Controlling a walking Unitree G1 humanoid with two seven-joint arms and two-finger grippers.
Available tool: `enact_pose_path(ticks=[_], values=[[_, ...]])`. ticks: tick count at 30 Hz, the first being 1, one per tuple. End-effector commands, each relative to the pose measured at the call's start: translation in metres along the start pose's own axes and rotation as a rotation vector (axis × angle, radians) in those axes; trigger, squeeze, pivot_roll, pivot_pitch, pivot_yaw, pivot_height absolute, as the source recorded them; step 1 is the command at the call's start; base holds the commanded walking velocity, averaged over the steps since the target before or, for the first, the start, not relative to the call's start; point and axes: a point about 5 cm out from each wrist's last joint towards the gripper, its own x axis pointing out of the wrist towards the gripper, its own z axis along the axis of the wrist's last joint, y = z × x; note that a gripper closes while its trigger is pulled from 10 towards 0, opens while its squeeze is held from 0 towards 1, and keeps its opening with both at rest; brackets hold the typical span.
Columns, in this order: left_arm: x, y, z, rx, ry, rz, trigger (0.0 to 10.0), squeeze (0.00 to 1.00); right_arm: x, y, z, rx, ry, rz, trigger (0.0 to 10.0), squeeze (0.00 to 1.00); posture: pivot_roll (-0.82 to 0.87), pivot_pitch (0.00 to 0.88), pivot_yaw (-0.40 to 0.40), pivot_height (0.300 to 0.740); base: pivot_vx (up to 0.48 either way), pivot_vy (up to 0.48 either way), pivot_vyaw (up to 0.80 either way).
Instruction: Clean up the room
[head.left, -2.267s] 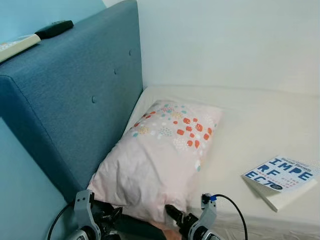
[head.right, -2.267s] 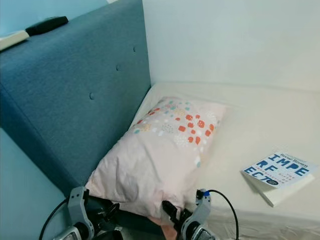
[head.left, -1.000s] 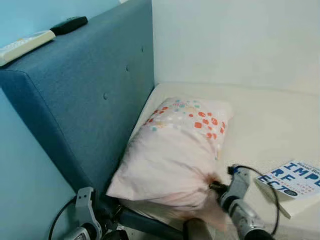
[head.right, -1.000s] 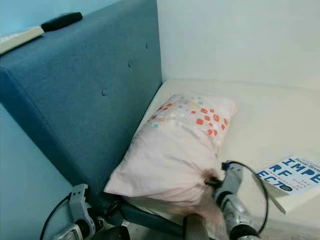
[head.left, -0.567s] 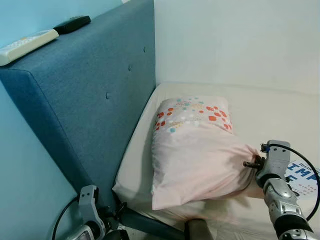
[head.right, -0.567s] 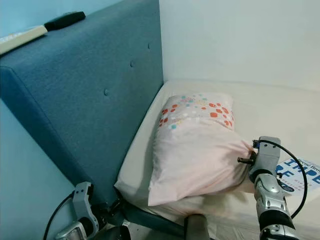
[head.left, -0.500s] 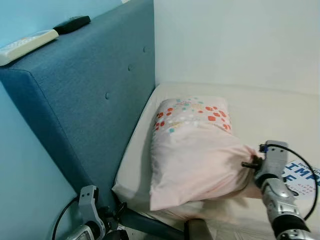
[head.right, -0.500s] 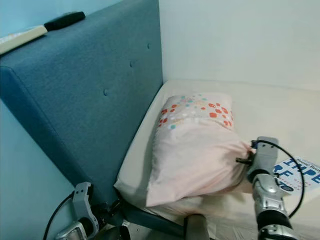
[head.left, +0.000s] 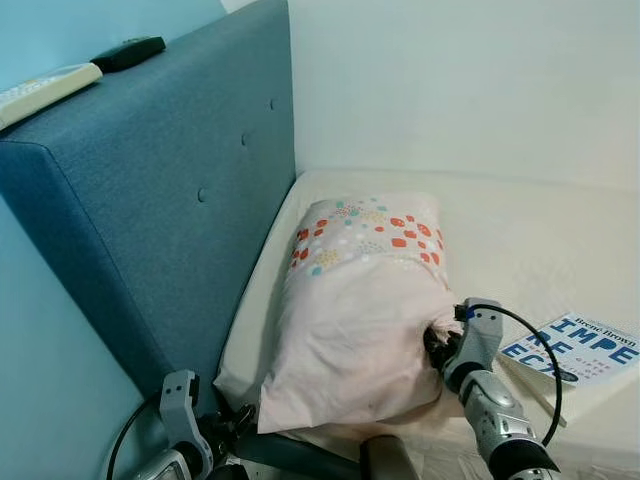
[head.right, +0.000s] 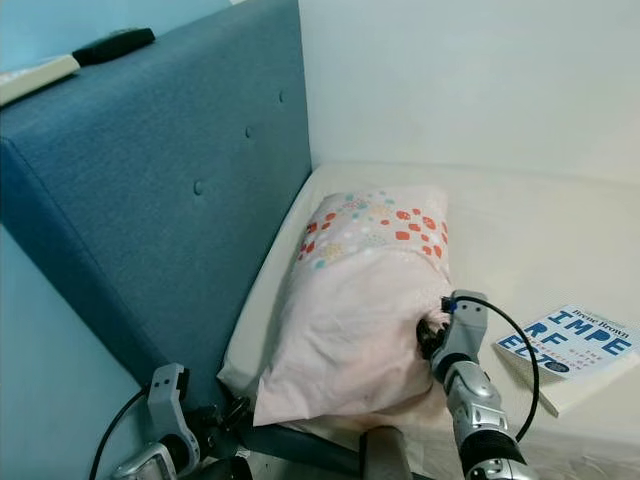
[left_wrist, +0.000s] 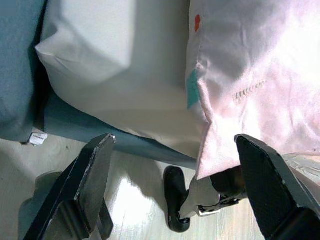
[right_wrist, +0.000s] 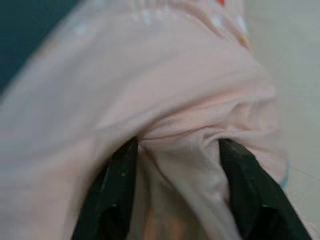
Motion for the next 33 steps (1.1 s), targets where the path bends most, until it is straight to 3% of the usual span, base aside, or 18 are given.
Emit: enact_pose_path(ticks=[1,3,6,7,10,13,14,15,17,18,20,25,28,29,33], values=[[0.002,-0.001,0.0,-0.007,0.006,0.005,10.0,0.0,0.0,0.012,0.017,0.111,-0.069,0.148,10.0,1.0,-0.12,0.028,0.012,0.611,0.0,0.0,0.0],[0.002,-0.001,0.0,-0.007,0.006,0.005,10.0,0.0,0.0,0.012,0.017,0.111,-0.069,0.148,10.0,1.0,-0.12,0.028,0.012,0.611,0.0,0.0,0.0],[0.011,-0.009,0.014,-0.043,-0.041,-0.033,10.0,0.0,-0.014,0.036,0.046,0.186,-0.145,0.466,10.0,1.0,-0.14,0.004,0.011,0.611,0.0,0.0,0.0],[0.011,-0.009,0.014,-0.043,-0.041,-0.033,10.0,0.0,-0.014,0.036,0.046,0.186,-0.145,0.466,10.0,1.0,-0.14,0.004,0.011,0.611,0.0,0.0,0.0],[0.019,-0.016,0.03,-0.071,-0.089,-0.079,10.0,0.0,-0.027,0.049,0.055,0.189,-0.151,0.628,10.0,1.0,-0.14,0.0,0.009,0.611,0.0,0.0,0.0],[0.026,-0.023,0.042,-0.087,-0.125,-0.114,10.0,0.0,-0.026,0.046,0.06,0.215,-0.189,0.596,10.0,1.0,-0.15,0.0,0.002,0.611,0.0,0.0,0.0],[0.029,-0.027,0.047,-0.098,-0.141,-0.135,10.0,0.0,-0.018,0.035,0.059,0.226,-0.193,0.48,10.0,0.67,-0.15,0.0,-0.001,0.611,0.0,0.0,0.0],[0.031,-0.031,0.05,-0.109,-0.152,-0.152,10.0,0.0,-0.011,0.025,0.057,0.22,-0.194,0.366,10.0,0.01,-0.16,0.0,-0.002,0.611,0.0,0.0,0.0],[0.035,-0.037,0.054,-0.127,-0.163,-0.188,10.0,0.0,-0.005,0.007,0.051,0.203,-0.172,0.191,10.0,0.0,-0.16,0.0,-0.003,0.611,0.0,0.0,0.0],[0.035,-0.037,0.054,-0.127,-0.163,-0.188,10.0,0.0,-0.005,0.007,0.051,0.203,-0.172,0.191,10.0,0.0,-0.16,0.0,-0.003,0.611,0.0,0.0,0.0],[0.039,-0.047,0.056,-0.152,-0.165,-0.249,10.0,0.0,-0.003,-0.012,0.044,0.215,-0.159,0.036,10.0,0.0,-0.16,0.0,-0.004,0.611,0.0,0.0,0.0],[0.048,-0.066,0.055,-0.157,-0.153,-0.286,10.0,0.0,-0.014,-0.03,0.026,0.175,-0.075,-0.133,10.0,0.0,-0.17,0.0,-0.002,0.611,0.0,0.0,0.0],[0.051,-0.069,0.055,-0.16,-0.15,-0.274,10.0,0.0,-0.015,-0.032,0.021,0.156,-0.055,-0.157,10.0,0.0,-0.17,0.0,-0.002,0.611,0.0,0.0,0.0],[0.058,-0.078,0.056,-0.196,-0.145,-0.224,10.0,0.0,-0.02,-0.033,0.004,0.111,-0.007,-0.206,10.0,0.0,-0.18,0.0,0.005,0.611,0.0,0.0,0.0],[0.063,-0.087,0.058,-0.212,-0.141,-0.21,10.0,0.0,-0.024,-0.032,-0.008,0.076,0.009,-0.225,10.0,0.0,-0.19,0.0,0.013,0.611,0.0,0.0,0.0]])
